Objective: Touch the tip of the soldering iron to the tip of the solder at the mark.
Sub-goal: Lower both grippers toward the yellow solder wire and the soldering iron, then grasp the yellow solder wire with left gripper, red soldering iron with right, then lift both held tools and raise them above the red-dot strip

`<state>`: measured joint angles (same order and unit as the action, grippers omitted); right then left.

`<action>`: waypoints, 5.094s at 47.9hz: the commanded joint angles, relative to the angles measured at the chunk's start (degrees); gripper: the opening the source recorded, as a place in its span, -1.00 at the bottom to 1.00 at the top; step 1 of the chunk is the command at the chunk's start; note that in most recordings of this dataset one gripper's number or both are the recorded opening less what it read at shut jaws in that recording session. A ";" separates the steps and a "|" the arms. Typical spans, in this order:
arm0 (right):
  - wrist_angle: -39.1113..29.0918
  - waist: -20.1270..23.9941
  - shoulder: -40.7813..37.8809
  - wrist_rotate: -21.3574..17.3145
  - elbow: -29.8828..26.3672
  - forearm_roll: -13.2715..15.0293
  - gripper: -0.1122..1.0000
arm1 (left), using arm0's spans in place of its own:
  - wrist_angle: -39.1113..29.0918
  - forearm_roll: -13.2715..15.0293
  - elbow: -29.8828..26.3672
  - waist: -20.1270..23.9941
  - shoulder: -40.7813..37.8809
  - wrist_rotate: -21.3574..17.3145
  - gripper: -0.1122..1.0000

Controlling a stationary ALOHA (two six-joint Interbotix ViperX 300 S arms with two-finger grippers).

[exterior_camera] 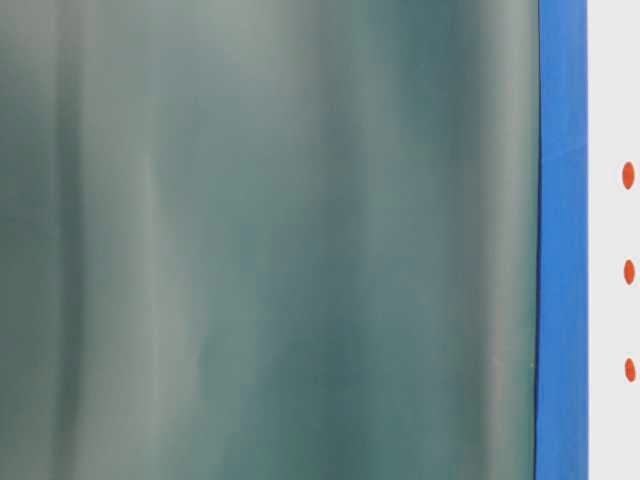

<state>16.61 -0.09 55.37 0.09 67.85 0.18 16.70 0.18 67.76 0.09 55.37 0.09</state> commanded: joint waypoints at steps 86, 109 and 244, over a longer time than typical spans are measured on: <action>26.10 29.97 -60.82 -9.67 -6.86 -25.66 0.78 | 30.06 0.26 1.58 -29.62 -54.14 7.21 0.59; 26.28 31.73 -66.53 -9.67 -9.05 -26.81 0.75 | 30.59 0.35 -3.25 -30.32 -65.83 7.38 0.54; -41.22 -14.85 -40.87 4.75 -25.58 -8.53 -0.68 | -49.83 -0.44 -35.77 10.46 -48.08 -5.01 -0.77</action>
<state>-24.79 -14.85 13.18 4.83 43.77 -8.70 -33.31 -0.09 33.31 10.20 6.77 -4.75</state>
